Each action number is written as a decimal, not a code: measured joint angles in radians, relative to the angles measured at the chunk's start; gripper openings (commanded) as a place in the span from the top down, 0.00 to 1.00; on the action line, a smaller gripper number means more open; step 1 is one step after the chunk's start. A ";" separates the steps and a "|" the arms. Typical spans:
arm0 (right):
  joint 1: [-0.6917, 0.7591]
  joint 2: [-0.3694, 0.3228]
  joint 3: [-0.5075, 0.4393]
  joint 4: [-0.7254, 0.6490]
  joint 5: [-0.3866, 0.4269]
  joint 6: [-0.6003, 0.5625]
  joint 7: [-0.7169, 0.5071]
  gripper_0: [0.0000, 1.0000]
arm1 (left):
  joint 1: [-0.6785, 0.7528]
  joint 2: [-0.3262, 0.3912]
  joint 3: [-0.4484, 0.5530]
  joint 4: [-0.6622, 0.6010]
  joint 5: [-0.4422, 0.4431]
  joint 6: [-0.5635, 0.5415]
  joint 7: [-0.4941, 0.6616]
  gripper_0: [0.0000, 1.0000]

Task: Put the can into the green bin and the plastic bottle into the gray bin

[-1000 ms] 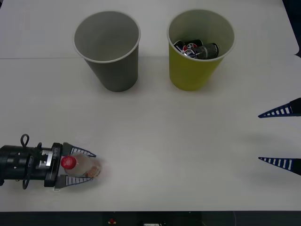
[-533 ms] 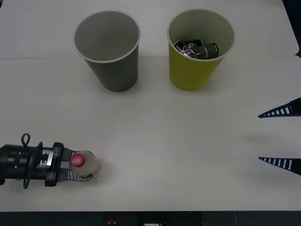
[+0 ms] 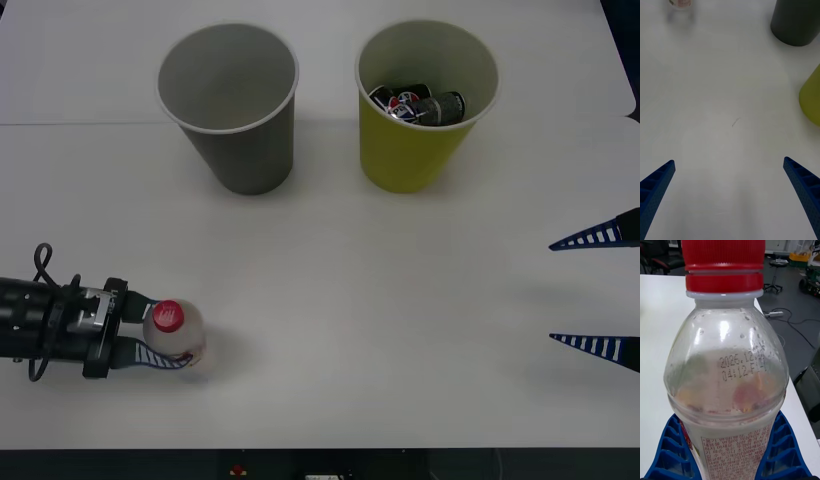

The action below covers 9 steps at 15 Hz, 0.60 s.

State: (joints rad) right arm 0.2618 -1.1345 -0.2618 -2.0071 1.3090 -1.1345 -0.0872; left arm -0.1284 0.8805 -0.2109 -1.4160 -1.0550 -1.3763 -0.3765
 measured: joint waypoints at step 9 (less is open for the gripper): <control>0.000 0.000 0.000 0.000 0.000 0.000 0.000 0.00 | 0.129 0.000 0.176 -0.482 -0.175 0.114 0.609 1.00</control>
State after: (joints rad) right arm 0.2618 -1.1345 -0.2618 -2.0071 1.3090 -1.1345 -0.0872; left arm 0.0006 0.8805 -0.0349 -1.8985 -1.2297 -1.2624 0.2323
